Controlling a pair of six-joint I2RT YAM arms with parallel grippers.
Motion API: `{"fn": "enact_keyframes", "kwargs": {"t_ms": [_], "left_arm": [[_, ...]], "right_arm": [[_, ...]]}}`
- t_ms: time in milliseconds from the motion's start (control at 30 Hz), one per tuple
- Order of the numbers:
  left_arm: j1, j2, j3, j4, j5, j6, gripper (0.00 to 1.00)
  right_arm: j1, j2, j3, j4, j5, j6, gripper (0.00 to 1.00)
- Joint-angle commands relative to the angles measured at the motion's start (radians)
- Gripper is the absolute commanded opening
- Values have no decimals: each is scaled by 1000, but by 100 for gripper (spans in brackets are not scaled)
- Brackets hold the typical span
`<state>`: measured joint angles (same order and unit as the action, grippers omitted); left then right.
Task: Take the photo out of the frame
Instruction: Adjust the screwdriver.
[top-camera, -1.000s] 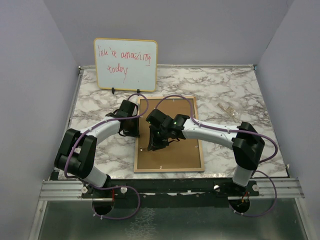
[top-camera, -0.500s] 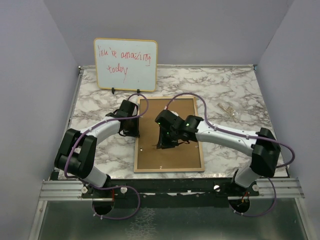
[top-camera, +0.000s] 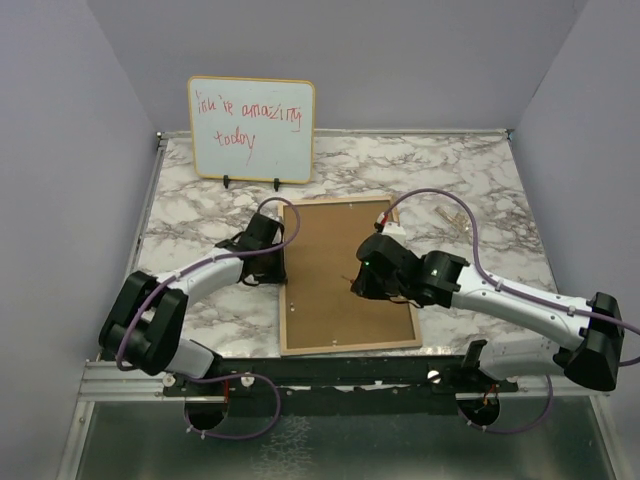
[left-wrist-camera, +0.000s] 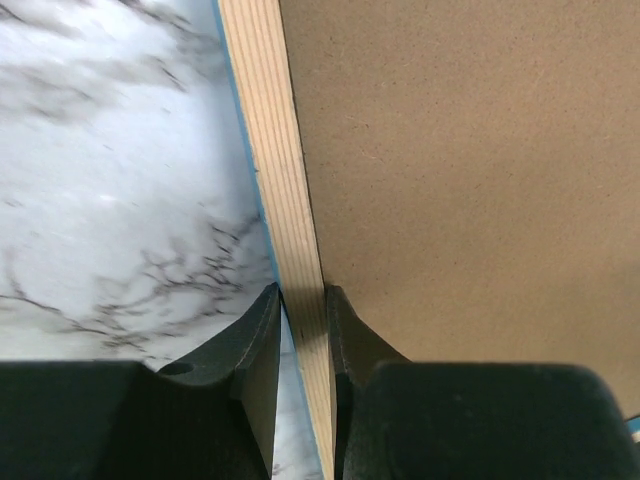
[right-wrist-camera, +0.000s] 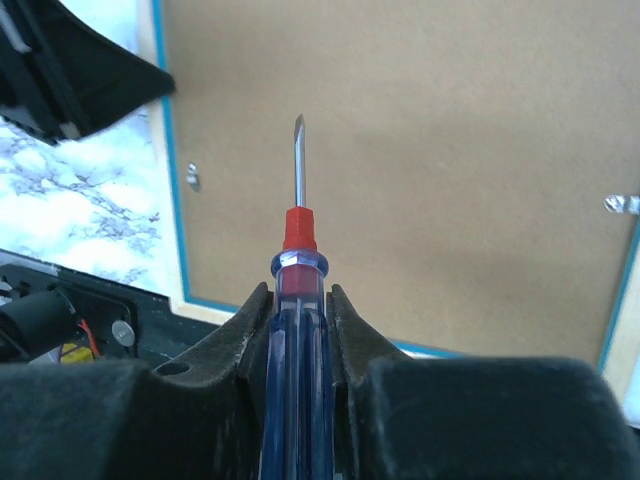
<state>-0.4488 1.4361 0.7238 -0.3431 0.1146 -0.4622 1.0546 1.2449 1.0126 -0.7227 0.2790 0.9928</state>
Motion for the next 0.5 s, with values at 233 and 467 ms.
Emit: {"fn": "enact_keyframes", "kwargs": {"t_ms": [233,467], "left_arm": [[-159,-160,-105,10,-66,-228,14],[-159,-177,-93,-11,-68,-195,49]], "right_arm": [[5,-31,-17,119,10,-136,1],[5,-59,-43,146,-8,-93,1]]}}
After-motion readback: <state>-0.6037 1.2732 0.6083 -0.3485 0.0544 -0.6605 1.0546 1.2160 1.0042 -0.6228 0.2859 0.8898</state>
